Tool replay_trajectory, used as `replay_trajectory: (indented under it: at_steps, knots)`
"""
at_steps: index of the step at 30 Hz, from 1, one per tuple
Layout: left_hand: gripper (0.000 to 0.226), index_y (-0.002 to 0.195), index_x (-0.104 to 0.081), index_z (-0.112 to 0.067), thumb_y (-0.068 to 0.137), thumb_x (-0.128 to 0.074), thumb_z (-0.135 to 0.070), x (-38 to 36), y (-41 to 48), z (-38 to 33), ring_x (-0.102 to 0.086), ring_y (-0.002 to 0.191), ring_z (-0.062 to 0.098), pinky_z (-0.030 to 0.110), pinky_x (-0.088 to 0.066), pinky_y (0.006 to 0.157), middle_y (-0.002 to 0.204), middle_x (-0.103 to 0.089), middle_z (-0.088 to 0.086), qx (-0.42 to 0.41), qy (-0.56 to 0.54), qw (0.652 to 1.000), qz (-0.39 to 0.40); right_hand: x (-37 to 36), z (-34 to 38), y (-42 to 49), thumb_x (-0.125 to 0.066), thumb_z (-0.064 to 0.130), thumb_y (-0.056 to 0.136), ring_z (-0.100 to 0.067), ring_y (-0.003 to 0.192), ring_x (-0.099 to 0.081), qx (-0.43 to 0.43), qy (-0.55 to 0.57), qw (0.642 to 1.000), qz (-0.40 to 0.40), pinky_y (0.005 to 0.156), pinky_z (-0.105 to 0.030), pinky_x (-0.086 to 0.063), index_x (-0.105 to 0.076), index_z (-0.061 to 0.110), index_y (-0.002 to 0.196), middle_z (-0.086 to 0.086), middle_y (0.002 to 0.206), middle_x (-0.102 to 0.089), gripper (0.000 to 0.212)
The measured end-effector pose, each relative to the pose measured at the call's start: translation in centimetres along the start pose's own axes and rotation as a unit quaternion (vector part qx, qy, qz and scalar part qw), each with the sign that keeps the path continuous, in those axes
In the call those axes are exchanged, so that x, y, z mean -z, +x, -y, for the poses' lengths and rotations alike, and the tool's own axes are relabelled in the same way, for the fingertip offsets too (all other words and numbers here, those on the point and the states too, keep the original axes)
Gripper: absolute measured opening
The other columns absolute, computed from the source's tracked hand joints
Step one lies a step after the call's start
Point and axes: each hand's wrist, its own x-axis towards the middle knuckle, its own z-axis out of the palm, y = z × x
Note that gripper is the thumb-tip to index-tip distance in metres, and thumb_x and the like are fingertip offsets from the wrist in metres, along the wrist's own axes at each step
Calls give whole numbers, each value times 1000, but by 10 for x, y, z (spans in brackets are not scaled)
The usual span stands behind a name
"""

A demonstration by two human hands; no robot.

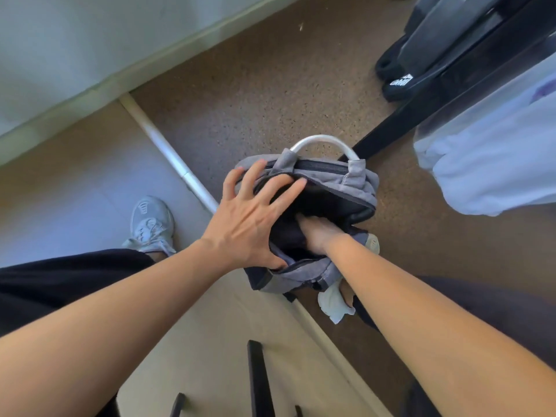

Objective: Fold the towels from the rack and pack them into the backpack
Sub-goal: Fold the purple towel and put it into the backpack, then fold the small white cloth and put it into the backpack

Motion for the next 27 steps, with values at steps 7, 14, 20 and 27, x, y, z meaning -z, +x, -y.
replay_trajectory:
  at_steps: [7, 14, 20, 27]
  knots:
    - [154, 164, -5, -26, 39, -54, -101, -16, 25, 20, 11, 154, 48, 74, -3, 117, 172, 1, -12, 36, -16, 997, 73, -21, -9, 20, -68, 10, 79, -41, 124, -56, -29, 110, 993, -14, 101, -47, -49, -42, 17, 139, -21, 133, -58, 66]
    - [166, 163, 4, -22, 31, -50, -105, -38, 54, 31, 23, 151, 48, 77, -8, 116, 170, 16, -6, 58, -18, 993, 106, -33, -30, 36, -65, 11, 86, -49, 120, -51, -88, 162, 982, -41, 103, -49, -42, -45, 32, 133, -20, 129, -46, 56]
    - [164, 163, -2, -24, 29, -56, -101, -46, 63, 38, 21, 151, 47, 75, -11, 117, 170, 15, -4, 55, 5, 993, 108, -38, -31, 58, -49, 14, 99, -38, 144, -22, -69, 87, 993, 34, 117, -49, -18, -22, 33, 156, -10, 157, -31, 66]
    - [161, 163, -1, -26, 31, -59, -97, -44, 61, 38, 22, 150, 49, 74, -12, 117, 169, 18, -5, 54, 5, 992, 111, -40, -31, 69, -48, 24, 100, -35, 145, -25, -83, 145, 985, 40, 114, -49, -22, -11, 33, 160, -9, 161, -30, 71]
